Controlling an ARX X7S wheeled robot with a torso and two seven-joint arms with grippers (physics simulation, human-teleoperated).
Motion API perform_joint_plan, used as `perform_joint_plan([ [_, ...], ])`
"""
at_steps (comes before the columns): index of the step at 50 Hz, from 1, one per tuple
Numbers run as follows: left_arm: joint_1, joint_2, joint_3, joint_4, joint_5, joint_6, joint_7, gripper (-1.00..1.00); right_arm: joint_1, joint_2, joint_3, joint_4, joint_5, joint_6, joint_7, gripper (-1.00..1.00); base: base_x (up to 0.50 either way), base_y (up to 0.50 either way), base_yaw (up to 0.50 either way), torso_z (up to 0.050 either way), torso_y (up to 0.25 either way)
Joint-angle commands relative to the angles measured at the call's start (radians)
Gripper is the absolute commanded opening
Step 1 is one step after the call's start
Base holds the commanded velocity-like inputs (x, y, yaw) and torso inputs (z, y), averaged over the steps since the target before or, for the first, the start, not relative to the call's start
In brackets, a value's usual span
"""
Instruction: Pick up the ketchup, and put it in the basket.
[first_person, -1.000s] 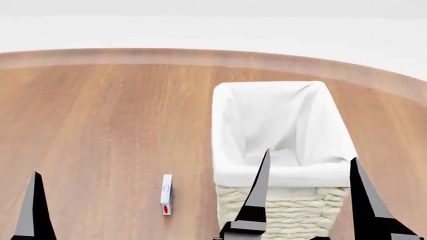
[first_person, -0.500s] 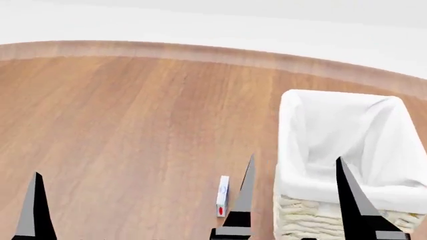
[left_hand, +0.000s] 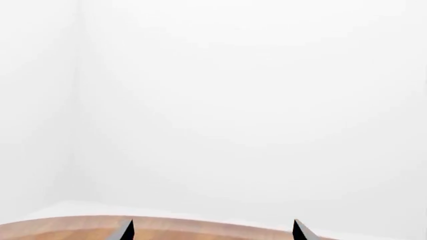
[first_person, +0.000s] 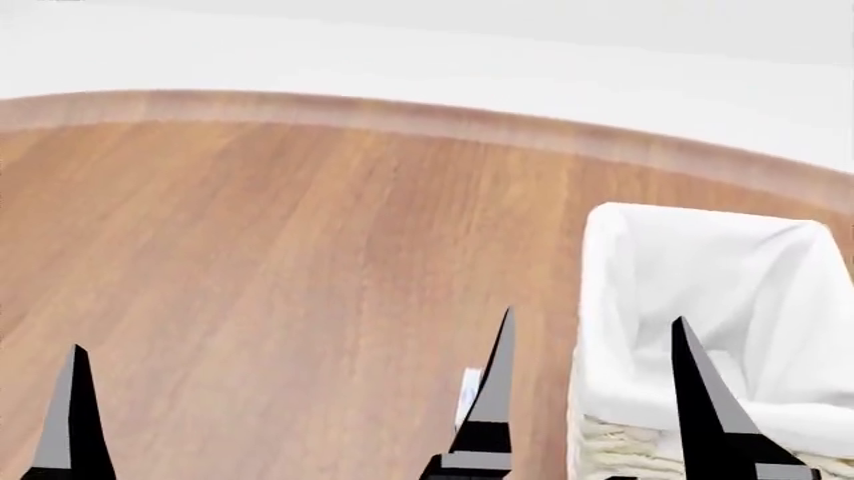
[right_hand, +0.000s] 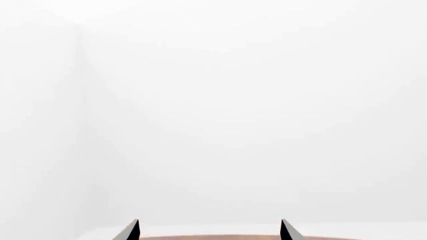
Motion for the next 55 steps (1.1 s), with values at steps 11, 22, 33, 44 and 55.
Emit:
perform_joint_plan([
  [11, -0.024, 0.013, -0.017, -0.072, 0.012, 0.048, 0.011, 1.0, 0.014, -0.002, 0.018, 0.066, -0.001, -0.047, -0.001, 1.0, 0.0, 0.0, 0.0, 0.05, 0.0],
  [22, -0.022, 0.009, -0.021, -0.076, 0.002, 0.052, 0.001, 1.0, 0.015, 0.005, 0.014, 0.072, 0.009, -0.052, 0.012, 1.0, 0.0, 0.0, 0.0, 0.05, 0.0],
  [33, -0.021, -0.004, -0.008, -0.076, 0.005, 0.051, -0.004, 1.0, 0.014, 0.013, 0.002, 0.074, 0.016, -0.057, 0.021, 1.0, 0.0, 0.0, 0.0, 0.049, -0.106],
  [44, -0.019, -0.01, -0.004, -0.078, -0.002, 0.063, -0.007, 1.0, 0.016, 0.022, -0.001, 0.073, 0.026, -0.061, 0.031, 1.0, 0.0, 0.0, 0.0, 0.049, -0.137],
  [55, -0.019, -0.018, 0.008, -0.09, 0.006, 0.072, -0.019, 1.0, 0.019, 0.029, -0.007, 0.078, 0.032, -0.067, 0.038, 1.0, 0.0, 0.0, 0.0, 0.049, -0.137],
])
